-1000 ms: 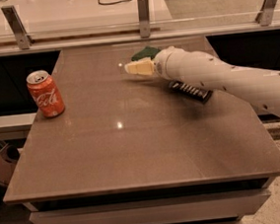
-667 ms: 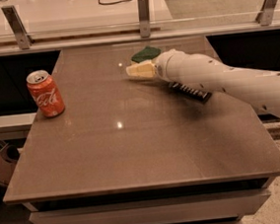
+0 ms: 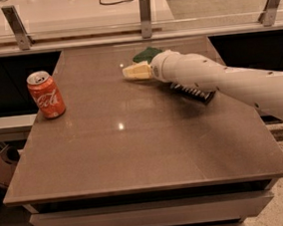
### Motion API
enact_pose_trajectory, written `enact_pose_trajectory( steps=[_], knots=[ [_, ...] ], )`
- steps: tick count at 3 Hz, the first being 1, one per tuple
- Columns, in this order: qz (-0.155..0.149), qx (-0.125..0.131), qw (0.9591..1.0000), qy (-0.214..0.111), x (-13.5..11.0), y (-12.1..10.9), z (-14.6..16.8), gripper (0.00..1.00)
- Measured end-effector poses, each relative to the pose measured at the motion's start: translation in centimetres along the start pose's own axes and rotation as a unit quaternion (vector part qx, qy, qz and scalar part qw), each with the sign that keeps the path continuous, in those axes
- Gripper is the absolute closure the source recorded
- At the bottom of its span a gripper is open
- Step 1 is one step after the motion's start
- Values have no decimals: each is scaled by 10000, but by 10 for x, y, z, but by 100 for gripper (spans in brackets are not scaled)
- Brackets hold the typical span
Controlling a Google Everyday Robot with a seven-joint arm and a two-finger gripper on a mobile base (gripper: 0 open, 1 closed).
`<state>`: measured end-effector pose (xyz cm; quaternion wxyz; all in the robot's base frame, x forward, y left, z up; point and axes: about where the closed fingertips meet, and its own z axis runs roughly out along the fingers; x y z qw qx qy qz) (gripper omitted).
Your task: Pick sponge
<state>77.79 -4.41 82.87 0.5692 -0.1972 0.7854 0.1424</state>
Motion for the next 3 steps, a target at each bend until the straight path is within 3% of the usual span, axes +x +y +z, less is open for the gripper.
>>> enact_pose_trajectory(
  steps=[1, 3],
  knots=[
    [-19, -96, 9999, 44, 2, 7, 9, 0],
    [-22, -115, 9999, 41, 1, 10, 10, 41]
  ],
)
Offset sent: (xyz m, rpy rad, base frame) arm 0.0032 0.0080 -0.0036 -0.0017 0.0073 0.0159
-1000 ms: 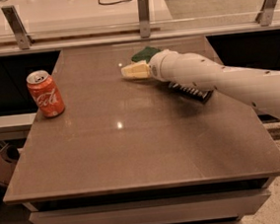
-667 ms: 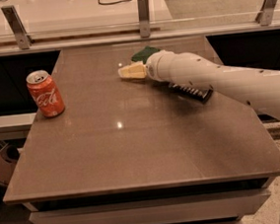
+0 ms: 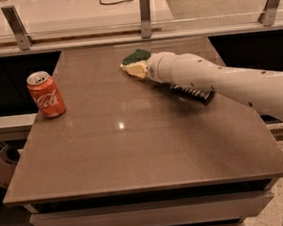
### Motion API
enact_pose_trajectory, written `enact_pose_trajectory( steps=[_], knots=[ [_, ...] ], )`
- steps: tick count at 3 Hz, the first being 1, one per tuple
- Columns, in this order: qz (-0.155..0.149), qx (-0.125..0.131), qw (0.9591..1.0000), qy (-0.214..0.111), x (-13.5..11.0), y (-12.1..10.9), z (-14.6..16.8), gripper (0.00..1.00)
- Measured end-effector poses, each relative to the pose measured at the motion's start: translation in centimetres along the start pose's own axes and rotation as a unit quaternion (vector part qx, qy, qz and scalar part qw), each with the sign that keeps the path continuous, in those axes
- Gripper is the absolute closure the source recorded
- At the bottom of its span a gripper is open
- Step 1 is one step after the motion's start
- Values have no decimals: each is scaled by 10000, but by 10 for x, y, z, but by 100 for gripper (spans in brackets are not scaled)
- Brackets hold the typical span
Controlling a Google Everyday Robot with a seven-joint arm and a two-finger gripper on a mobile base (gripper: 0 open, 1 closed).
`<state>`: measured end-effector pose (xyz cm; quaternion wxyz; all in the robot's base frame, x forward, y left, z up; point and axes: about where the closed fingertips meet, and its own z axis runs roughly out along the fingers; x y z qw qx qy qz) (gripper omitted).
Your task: Pick sponge
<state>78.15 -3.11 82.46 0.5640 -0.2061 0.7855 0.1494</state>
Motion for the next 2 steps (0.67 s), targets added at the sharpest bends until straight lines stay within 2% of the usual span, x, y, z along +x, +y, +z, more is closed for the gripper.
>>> enact_pose_trajectory(
  steps=[2],
  knots=[
    [-5, -23, 10000, -1, -1, 3, 2, 88]
  ],
)
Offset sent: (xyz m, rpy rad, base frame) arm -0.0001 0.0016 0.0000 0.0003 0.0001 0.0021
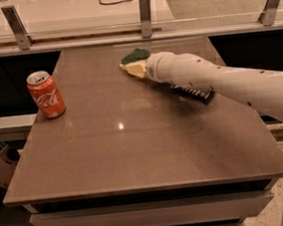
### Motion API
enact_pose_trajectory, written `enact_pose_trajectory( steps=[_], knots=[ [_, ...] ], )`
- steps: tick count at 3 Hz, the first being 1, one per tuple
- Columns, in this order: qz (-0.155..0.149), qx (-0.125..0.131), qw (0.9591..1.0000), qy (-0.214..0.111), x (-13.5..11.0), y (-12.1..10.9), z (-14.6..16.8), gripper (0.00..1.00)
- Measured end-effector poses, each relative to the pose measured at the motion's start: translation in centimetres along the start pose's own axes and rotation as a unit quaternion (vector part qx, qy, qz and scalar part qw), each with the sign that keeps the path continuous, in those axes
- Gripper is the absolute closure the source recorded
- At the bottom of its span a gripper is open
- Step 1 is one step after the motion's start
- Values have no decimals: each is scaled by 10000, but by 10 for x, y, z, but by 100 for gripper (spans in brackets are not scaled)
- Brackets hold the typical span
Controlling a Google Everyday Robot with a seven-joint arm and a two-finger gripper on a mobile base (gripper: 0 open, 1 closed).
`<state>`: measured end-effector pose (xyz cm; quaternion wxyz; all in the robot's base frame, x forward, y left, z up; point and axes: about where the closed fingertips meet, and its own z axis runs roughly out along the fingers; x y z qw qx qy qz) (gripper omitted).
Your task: Pick sponge
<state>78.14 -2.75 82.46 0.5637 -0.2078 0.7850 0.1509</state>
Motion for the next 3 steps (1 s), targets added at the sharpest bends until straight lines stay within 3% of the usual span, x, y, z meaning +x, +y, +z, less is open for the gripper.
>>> enact_pose_trajectory(
  steps=[1, 3],
  knots=[
    [-2, -10, 10000, -1, 0, 1, 1, 100],
    [-100, 128, 9997, -186, -18, -10, -13, 100]
  ],
)
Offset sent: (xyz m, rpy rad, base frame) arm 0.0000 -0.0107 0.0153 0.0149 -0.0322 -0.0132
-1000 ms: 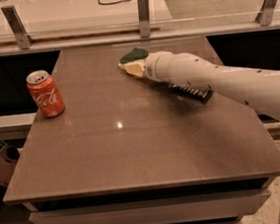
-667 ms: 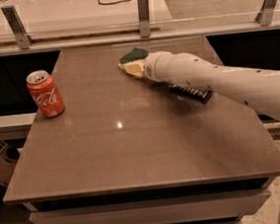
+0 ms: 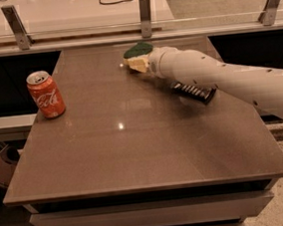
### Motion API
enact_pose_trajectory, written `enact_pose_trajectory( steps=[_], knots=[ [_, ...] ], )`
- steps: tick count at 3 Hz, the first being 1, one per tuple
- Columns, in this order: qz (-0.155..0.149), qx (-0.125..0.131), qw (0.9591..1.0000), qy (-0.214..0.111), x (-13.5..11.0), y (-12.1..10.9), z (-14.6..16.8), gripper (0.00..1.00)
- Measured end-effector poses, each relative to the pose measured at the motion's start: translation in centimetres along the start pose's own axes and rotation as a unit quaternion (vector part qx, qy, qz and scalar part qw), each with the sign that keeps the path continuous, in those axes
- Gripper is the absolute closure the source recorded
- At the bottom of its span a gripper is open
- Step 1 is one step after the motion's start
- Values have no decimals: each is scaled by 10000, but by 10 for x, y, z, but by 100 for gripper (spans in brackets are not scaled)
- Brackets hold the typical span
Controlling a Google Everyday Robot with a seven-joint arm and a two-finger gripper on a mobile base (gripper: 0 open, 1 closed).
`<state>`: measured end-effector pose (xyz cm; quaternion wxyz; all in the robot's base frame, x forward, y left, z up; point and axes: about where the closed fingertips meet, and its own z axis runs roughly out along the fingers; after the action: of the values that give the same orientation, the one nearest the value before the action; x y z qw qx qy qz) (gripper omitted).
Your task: Pick sponge
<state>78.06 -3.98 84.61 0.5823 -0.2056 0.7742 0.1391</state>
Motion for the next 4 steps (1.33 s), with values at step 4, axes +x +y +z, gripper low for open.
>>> enact_pose_trajectory(
  steps=[4],
  knots=[
    [-759, 33, 9968, -242, -74, -60, -51, 100]
  ],
)
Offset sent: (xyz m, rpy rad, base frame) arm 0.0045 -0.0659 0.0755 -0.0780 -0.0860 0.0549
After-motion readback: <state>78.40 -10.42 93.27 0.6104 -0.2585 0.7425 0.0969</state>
